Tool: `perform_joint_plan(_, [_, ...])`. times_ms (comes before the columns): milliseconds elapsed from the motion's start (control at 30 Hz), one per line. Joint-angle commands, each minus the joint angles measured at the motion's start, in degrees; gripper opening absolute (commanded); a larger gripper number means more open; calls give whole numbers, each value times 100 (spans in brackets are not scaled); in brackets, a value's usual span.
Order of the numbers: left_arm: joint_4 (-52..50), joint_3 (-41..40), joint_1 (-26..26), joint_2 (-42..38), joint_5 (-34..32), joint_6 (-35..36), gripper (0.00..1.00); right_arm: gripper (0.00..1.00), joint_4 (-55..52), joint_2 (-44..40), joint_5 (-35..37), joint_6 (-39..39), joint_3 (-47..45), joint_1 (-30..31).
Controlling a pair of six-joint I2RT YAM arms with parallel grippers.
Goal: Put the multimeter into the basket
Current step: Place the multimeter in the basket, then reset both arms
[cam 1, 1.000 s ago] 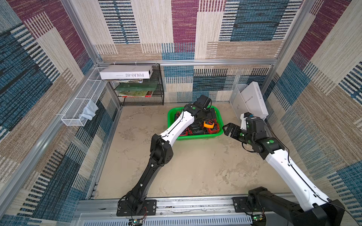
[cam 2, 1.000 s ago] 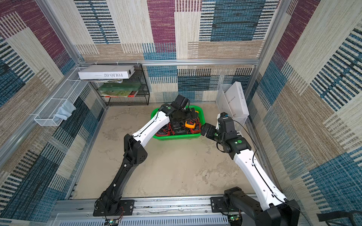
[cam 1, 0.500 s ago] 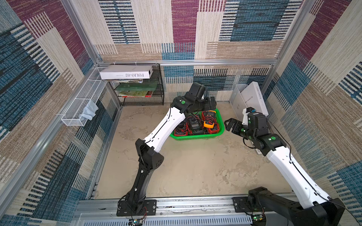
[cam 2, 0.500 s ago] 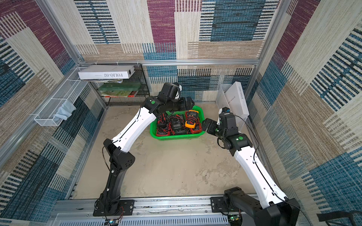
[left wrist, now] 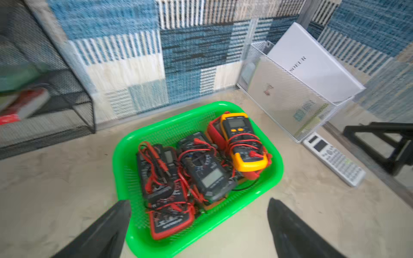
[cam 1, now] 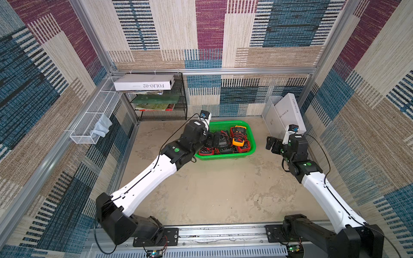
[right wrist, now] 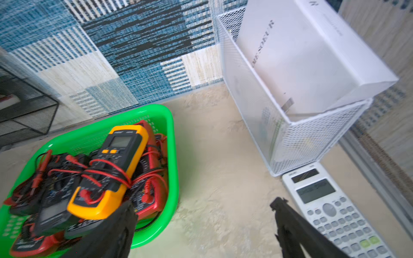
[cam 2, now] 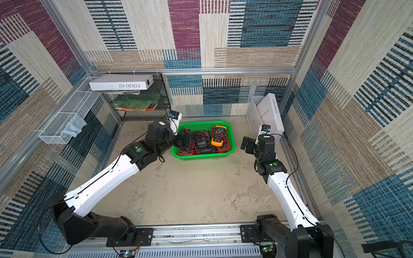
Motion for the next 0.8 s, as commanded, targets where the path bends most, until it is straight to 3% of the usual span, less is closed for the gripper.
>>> perform_joint_plan(0, [944,-810,571,-670,-440,471,100,100,990,0,-363,-430,-273,-352])
perform_joint_plan(100, [1110,-1695,1422,-1357,-241,75,100,100,1292,73,-433,-525,-458,-574])
perform_joint_plan(233, [1602,-2748,2276,-2069,-188,93,100,100,1672,144,-445,-543,-681,-772])
perform_joint_plan(433, [1963,-3528,3208,-2047,288,140,100,100,2188,229,-331,-721,-1020,-864])
perform_joint_plan(767, [2814,-4204,3451,-1181,483,658,100,100,3058,616,33,-1031,-1581,-1034])
